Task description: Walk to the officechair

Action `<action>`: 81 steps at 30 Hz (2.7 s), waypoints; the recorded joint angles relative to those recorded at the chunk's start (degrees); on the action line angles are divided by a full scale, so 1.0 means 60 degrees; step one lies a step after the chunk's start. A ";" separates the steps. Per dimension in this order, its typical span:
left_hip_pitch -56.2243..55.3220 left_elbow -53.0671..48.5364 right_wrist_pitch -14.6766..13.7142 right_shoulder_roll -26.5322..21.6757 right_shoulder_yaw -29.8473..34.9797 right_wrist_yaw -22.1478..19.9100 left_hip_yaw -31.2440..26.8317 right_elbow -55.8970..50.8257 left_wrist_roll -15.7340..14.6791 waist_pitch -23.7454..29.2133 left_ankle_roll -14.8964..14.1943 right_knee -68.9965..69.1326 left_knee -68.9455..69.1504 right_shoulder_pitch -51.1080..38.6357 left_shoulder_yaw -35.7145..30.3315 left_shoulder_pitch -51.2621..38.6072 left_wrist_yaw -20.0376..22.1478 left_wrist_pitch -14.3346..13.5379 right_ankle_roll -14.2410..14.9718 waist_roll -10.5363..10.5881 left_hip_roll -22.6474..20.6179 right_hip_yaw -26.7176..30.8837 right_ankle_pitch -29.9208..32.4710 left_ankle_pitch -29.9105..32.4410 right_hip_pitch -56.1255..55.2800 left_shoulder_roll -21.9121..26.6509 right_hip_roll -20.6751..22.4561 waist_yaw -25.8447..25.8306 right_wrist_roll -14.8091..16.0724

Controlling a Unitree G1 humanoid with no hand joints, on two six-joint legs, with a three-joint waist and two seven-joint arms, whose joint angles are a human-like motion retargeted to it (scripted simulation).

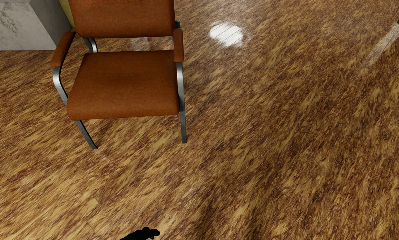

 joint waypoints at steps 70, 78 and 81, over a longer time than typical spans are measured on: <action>-0.0478 0.2681 0.0117 -0.0012 0.0103 -0.0455 -0.2702 0.0535 -0.2939 0.0103 -0.0530 -0.0654 -0.0229 -0.0656 -0.1116 -0.1013 0.1247 0.0527 -0.0284 0.0345 -0.0088 0.0442 -0.0125 0.0593 0.0559 -0.0001 0.1011 -0.0170 0.0418; -0.0225 0.3493 0.0033 0.0204 -0.0552 -0.0428 -0.0241 0.0518 -0.2858 0.0037 -0.0245 -0.0386 -0.0479 -0.0395 -0.2046 -0.2592 0.0899 0.0542 0.0985 -0.0003 0.0465 0.0540 0.0120 0.0414 -0.0469 0.0995 0.0882 -0.0178 0.0546; -0.0187 0.3688 0.0031 -0.0035 -0.0652 -0.0290 0.0164 0.0754 -0.2850 0.0028 -0.0217 0.0594 -0.0353 -0.0333 -0.2490 -0.3133 0.0984 0.0592 0.0543 -0.0034 0.0568 -0.0492 -0.0035 0.0376 -0.0618 0.1202 -0.0040 -0.0120 0.0378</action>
